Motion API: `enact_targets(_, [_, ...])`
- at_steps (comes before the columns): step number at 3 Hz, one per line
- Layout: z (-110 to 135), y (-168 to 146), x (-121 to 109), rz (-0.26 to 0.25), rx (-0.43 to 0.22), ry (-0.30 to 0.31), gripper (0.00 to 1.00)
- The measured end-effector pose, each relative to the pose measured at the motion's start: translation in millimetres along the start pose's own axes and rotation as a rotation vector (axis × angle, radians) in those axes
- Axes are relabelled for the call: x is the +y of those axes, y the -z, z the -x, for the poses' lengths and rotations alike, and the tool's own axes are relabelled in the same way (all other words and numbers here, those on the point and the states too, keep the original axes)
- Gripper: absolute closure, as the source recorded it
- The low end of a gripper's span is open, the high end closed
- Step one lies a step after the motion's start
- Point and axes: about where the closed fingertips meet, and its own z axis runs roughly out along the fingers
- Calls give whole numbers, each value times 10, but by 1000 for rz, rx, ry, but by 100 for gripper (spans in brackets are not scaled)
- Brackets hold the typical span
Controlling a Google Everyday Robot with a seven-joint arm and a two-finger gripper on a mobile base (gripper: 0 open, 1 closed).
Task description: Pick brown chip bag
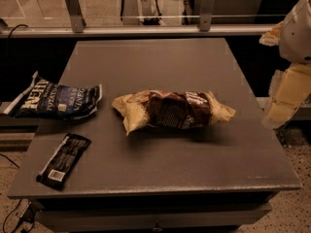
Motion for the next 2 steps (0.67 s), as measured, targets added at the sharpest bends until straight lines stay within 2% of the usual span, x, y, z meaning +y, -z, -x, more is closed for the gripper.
enact_targets(1, [1, 0, 0, 0, 0, 0, 0])
enact_targets(2, [124, -49, -13, 3, 5, 33, 0])
